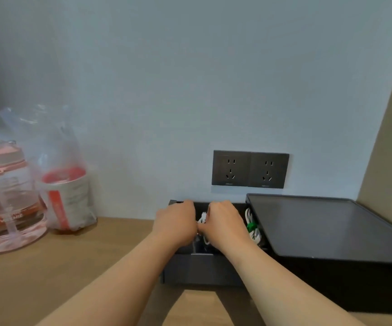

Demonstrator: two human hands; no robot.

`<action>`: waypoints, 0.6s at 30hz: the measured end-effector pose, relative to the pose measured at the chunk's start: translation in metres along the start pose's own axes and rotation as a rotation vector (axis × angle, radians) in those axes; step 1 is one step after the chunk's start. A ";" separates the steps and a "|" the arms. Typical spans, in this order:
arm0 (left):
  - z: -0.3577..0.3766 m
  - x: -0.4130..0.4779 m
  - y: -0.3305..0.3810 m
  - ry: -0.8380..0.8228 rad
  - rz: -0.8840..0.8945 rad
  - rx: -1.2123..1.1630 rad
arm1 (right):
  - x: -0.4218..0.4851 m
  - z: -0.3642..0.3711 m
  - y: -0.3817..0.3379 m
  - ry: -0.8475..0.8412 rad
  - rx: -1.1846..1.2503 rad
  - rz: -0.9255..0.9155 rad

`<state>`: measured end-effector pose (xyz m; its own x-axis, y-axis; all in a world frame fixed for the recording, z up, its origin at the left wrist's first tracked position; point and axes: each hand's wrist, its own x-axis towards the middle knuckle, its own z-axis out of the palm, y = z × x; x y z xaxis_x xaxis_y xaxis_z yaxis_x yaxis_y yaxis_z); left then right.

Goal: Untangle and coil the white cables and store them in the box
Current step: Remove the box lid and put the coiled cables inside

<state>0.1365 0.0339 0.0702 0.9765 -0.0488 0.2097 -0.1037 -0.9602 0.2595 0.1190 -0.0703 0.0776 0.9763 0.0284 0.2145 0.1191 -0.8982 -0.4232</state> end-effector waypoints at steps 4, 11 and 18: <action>0.011 0.004 -0.004 0.070 -0.011 0.154 | 0.005 0.010 0.004 -0.046 -0.071 0.010; 0.011 0.008 -0.013 0.085 -0.030 -0.156 | -0.002 0.002 0.008 -0.086 -0.148 -0.019; 0.004 0.002 -0.025 0.056 -0.260 -0.310 | -0.011 -0.015 0.008 0.054 -0.174 -0.071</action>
<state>0.1418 0.0566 0.0605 0.9668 0.2080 0.1487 0.0850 -0.8099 0.5804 0.1061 -0.0845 0.0851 0.9549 0.0745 0.2876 0.1494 -0.9571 -0.2482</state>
